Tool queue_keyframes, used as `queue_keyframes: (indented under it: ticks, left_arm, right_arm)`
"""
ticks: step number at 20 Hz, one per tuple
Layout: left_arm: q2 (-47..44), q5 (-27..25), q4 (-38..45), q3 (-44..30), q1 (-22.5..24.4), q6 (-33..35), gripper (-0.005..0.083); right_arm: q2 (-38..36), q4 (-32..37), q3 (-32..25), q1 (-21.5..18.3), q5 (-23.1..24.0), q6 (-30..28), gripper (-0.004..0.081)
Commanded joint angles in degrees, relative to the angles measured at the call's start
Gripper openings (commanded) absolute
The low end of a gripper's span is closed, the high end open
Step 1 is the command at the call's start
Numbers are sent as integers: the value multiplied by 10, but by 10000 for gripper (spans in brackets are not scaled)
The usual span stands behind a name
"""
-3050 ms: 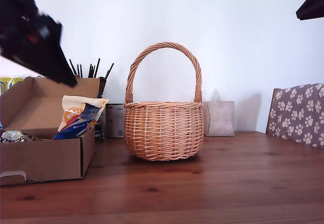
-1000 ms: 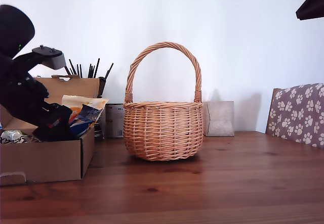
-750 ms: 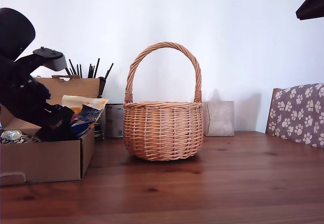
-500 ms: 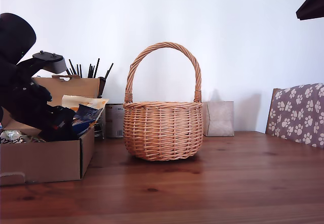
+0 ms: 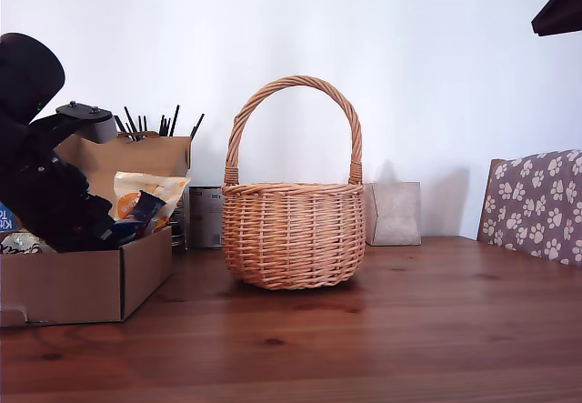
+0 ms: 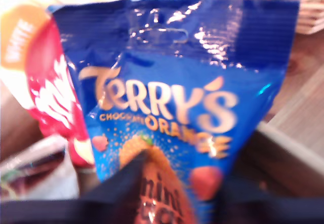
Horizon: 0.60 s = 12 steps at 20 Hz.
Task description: Move the bags of Easter eggs from the cardboard box on the left into the woven basket on the right side.
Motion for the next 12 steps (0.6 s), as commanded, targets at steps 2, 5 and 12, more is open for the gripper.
queue_keyframes:
  ticks: [2, 5, 12]
  left_arm:
    - [-14, 0, -24, -15, 0, 0, 36]
    - [-73, 18, -61, -15, -3, -21, -6]
    - [-211, 70, -122, -15, -20, -50, -20]
  right_arm:
    - [-1, 4, -2, 3, -2, -2, -12]
    - [-1, 4, -2, 3, -2, -2, -12]
    - [-1, 4, -2, 3, -2, -2, -12]
